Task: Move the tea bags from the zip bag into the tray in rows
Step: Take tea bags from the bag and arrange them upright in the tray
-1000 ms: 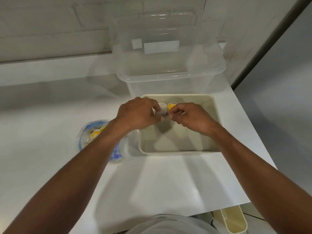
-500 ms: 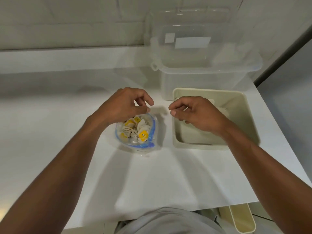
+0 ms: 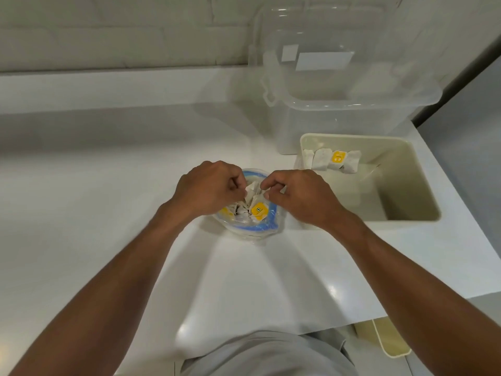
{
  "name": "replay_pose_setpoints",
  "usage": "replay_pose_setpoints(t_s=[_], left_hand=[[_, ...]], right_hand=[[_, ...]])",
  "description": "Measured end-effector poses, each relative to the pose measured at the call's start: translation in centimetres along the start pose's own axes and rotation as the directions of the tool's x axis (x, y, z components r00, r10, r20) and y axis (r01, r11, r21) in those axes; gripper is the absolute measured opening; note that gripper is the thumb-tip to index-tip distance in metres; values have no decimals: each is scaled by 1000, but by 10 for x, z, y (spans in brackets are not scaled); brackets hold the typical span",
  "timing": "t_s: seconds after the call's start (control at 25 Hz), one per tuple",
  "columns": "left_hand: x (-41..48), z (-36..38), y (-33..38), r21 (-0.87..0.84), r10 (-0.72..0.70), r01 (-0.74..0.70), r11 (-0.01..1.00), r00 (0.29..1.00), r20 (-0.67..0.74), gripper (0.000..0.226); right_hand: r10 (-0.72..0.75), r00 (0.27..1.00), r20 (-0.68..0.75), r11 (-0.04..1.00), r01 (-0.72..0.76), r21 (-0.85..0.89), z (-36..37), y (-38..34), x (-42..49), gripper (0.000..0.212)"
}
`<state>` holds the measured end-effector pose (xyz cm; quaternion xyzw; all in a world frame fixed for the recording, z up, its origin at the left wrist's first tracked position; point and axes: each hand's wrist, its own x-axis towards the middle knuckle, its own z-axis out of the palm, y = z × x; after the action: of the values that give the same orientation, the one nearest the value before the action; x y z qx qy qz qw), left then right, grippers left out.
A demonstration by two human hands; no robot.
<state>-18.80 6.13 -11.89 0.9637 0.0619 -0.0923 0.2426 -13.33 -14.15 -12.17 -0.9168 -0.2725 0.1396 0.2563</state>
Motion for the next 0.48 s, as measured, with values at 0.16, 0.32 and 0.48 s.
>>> replay_pose_setpoints(t_s=[0.16, 0.32, 0.48], left_hand=[[-2, -11, -7, -215, 152, -145, 966, 988, 14, 8], [3, -15, -4, -221, 142, -158, 962, 986, -90, 4], [3, -2, 7, 9, 94, -94, 996, 995, -23, 6]], right_hand=[[-72, 997, 20, 987, 68, 144, -3, -8, 3, 31], [-42, 997, -65, 992, 50, 118, -11, -9, 9, 9], [88, 992, -89, 955, -59, 292, -21, 0, 9, 4]])
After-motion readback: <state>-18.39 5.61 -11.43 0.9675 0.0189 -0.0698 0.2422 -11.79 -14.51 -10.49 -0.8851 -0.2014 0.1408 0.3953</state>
